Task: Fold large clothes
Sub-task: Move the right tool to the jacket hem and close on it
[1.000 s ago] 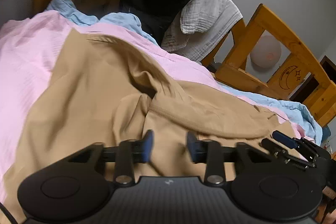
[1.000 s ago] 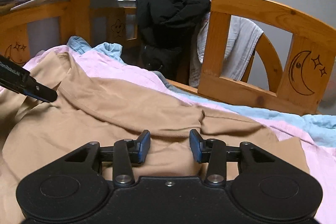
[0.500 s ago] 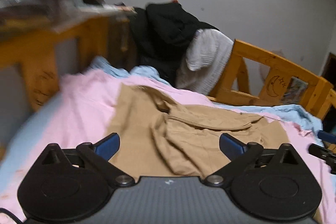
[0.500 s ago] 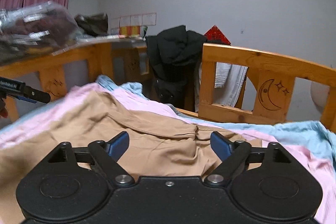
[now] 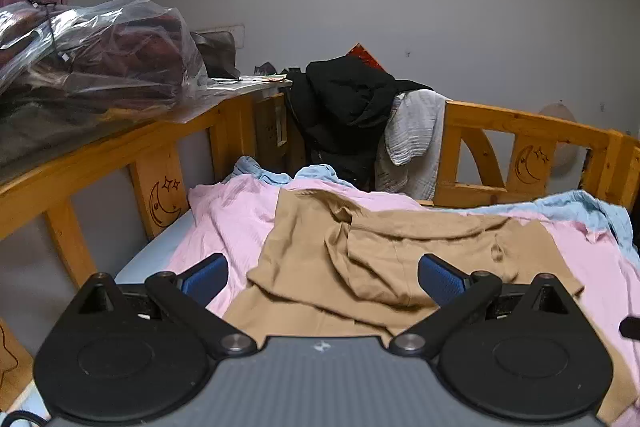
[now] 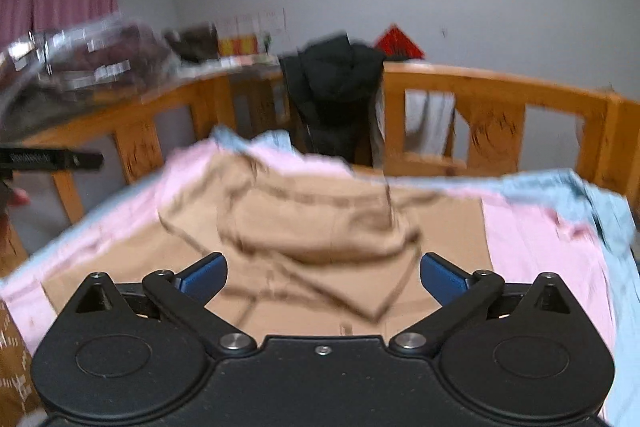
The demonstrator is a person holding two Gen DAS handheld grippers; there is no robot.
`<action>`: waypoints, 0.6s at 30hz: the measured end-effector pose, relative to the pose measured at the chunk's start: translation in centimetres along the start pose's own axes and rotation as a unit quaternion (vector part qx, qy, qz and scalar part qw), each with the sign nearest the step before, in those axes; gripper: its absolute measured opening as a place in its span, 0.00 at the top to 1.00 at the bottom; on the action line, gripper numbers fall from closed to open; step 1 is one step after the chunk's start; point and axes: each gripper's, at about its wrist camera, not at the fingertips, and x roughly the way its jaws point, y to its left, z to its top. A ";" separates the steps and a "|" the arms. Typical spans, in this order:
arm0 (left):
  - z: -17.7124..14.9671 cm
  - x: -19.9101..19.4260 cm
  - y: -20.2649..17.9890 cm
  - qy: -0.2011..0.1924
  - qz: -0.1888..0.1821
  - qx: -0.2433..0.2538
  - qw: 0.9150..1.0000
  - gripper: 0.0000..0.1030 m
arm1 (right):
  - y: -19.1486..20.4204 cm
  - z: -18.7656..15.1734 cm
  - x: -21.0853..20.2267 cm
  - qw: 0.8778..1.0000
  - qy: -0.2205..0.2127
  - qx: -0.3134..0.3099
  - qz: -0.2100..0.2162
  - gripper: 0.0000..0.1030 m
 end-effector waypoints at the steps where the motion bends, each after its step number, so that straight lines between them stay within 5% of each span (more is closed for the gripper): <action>1: -1.1 0.0 0.3 0.003 -0.002 0.004 1.000 0.00 | 0.3 -0.9 0.1 1.000 0.016 -0.005 -0.001 0.01; 7: -7.0 -0.2 2.2 0.064 -0.026 0.061 0.996 0.00 | 3.5 -6.5 0.9 0.989 0.098 -0.112 -0.002 0.01; 11: -10.1 -0.8 2.8 0.090 -0.039 0.093 0.991 0.00 | 5.4 -9.5 1.5 0.973 0.115 -0.197 -0.021 0.01; 18: -12.7 -0.2 1.3 0.122 -0.069 0.134 0.981 0.00 | 6.3 -13.2 3.5 0.953 0.152 -0.260 -0.036 0.03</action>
